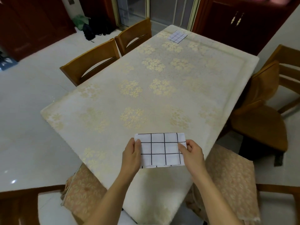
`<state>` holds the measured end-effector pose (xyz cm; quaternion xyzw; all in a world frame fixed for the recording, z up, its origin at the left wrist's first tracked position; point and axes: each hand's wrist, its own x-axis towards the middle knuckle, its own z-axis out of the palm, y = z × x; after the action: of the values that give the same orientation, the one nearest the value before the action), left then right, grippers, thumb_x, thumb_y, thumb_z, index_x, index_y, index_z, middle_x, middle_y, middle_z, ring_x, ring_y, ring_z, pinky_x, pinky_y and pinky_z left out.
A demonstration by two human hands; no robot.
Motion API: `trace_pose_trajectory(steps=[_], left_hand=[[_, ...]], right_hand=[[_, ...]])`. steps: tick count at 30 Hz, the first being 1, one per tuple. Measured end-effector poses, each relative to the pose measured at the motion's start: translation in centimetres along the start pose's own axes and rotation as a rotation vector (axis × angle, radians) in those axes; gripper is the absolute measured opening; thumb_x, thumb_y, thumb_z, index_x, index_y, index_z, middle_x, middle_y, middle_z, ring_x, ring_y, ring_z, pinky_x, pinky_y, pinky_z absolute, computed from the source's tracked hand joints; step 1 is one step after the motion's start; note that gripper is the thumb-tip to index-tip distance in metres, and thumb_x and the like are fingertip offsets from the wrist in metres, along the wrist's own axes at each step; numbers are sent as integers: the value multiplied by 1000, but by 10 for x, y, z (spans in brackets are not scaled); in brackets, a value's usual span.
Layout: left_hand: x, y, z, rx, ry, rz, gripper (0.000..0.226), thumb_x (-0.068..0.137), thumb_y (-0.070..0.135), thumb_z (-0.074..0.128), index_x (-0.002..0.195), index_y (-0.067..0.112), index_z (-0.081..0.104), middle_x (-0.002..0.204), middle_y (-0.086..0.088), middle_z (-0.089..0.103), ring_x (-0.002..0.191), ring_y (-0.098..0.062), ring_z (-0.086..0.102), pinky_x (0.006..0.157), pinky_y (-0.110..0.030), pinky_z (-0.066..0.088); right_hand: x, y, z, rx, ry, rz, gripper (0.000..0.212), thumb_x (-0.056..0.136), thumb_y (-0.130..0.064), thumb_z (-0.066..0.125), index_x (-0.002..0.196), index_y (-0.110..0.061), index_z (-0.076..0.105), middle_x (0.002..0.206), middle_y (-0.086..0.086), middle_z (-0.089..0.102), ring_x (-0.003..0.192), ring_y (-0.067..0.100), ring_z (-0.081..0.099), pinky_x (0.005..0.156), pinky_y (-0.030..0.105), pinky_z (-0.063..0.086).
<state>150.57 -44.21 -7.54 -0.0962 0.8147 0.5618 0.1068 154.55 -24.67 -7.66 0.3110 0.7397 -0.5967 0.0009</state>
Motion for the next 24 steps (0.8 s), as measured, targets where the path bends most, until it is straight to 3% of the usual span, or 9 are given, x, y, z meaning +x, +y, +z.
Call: trace_pose_trajectory(steps=[3,7,13,15,17,20,24], left_hand=[[-22,0,19,18,34,1,35,106,36,36,90,10,52,85,-3,59,74,-14,51,64,-29,39],[-52,3,39,122,107,49,35,106,35,34,78,16,45,74,1,54,64,-11,46,52,-18,33],[-93,-4,52,127,242,44,37,106,33,36,73,16,40,68,1,47,59,-10,40,51,-18,33],[-105,-10,48,119,297,35,39,106,34,36,75,12,42,67,-1,48,58,-10,41,51,-18,32],[-117,-17,39,113,361,14,41,106,34,36,79,5,45,68,-3,48,58,-11,41,51,-20,31],[-137,-29,19,60,467,-27,42,106,34,36,82,2,48,69,-5,46,60,-13,39,58,-30,35],[-173,-46,-15,31,616,-120,30,106,35,36,99,18,60,82,6,63,71,-2,57,60,-17,45]], right_hand=[[-5,10,-19,-30,9,-36,26,102,-33,50,84,-18,59,73,11,62,64,21,62,46,33,49],[-13,20,-43,-106,68,-177,33,105,-28,44,74,-21,52,63,-3,51,63,14,47,60,33,38],[-29,26,-64,-116,5,-264,25,103,-26,50,85,-12,59,68,0,59,63,13,52,55,25,39],[-35,28,-61,-103,-31,-277,25,102,-27,52,84,-13,59,69,4,62,62,17,55,54,24,42],[-41,28,-51,-102,-78,-287,25,102,-31,52,83,-15,59,71,7,65,67,25,60,60,34,47],[-54,26,-28,-149,-185,-309,27,101,-33,51,83,-15,59,65,5,58,64,26,52,61,37,41],[-80,25,9,-195,-360,-391,27,102,-32,50,84,-15,59,68,9,60,63,26,52,58,34,37]])
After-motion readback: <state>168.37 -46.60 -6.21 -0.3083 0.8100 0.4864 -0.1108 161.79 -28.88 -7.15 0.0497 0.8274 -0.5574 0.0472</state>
